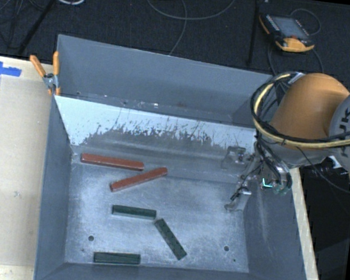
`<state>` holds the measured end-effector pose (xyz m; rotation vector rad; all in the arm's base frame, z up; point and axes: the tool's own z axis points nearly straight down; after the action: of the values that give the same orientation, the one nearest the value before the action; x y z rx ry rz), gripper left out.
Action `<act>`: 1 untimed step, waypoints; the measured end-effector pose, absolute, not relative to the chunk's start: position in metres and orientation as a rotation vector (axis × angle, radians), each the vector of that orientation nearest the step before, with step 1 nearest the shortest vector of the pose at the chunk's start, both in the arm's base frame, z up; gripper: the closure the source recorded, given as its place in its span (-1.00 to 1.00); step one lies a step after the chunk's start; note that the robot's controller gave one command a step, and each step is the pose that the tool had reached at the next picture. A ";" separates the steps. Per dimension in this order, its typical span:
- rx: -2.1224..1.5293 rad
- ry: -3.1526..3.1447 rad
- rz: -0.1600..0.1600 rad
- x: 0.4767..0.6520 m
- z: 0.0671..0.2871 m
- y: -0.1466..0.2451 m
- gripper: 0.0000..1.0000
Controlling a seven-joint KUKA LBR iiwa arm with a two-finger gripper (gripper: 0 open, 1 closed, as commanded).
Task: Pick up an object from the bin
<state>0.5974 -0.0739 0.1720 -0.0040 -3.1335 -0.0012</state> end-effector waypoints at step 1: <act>0.121 -3.129 -0.005 0.558 0.075 -0.029 -1.00</act>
Offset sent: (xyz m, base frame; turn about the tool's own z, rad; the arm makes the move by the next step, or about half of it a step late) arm -0.0366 0.0430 -0.0918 -0.0764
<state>0.5576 -0.0285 0.0751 0.1208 -3.1288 -0.0048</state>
